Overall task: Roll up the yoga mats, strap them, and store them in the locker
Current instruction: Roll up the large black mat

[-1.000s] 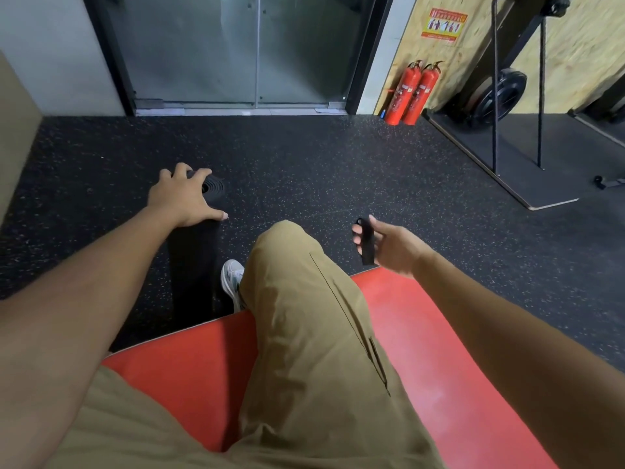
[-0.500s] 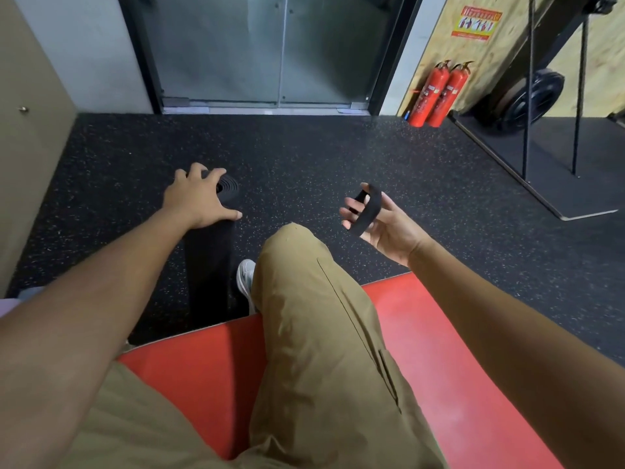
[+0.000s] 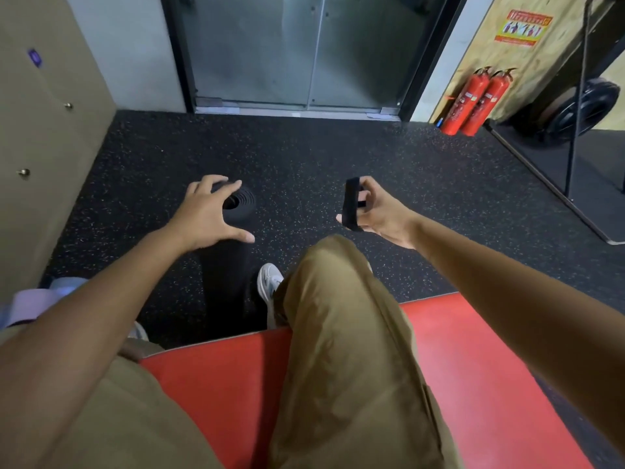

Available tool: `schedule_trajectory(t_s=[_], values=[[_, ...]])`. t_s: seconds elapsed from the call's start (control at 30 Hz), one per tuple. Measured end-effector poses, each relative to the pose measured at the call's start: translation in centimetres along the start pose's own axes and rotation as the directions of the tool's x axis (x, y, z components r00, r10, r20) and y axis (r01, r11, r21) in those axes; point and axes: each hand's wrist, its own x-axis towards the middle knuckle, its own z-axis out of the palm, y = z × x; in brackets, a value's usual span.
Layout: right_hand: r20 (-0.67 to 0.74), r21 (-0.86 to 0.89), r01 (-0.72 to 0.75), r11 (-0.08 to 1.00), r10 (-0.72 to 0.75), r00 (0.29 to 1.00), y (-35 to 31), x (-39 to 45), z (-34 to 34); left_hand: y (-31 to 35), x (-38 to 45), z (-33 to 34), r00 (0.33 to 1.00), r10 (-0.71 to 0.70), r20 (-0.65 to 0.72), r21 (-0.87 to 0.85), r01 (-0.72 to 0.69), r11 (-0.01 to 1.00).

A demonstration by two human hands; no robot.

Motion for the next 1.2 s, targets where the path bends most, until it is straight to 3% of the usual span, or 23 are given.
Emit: schedule_trajectory(t_s=[0.2,0.37,0.53,0.8,1.03,1.2], values=[[0.154,-0.372,0.135,0.918,-0.083,0.985,-3.4,4.5,4.8,-3.4,-0.5,-1.6,0.984,0.052,0.172,-0.13,-0.029,0.991],[0.324,-0.631,0.351,0.692,-0.176,0.93,-3.1,8.3,11.3,-5.2,-2.7,-1.5,0.999,0.04,0.008,-0.244,-0.037,0.969],[0.45,-0.697,0.507,0.506,-0.242,0.86,-2.6,10.8,16.8,-6.0,-4.8,-1.6,0.999,0.002,-0.046,-0.288,-0.015,0.957],[0.605,-0.65,0.659,0.379,-0.267,0.75,-3.4,12.3,20.5,-8.6,-4.9,-1.5,1.0,0.002,-0.02,-0.513,-0.012,0.859],[0.573,-0.67,0.632,0.39,-0.27,0.774,-3.9,11.6,21.1,-9.3,-4.7,-0.8,0.995,0.045,-0.089,-0.753,-0.096,0.651],[0.53,-0.689,0.598,0.409,-0.278,0.801,-3.3,11.8,21.4,-8.7,-5.3,-0.5,0.953,-0.139,-0.271,-0.761,-0.123,0.637]])
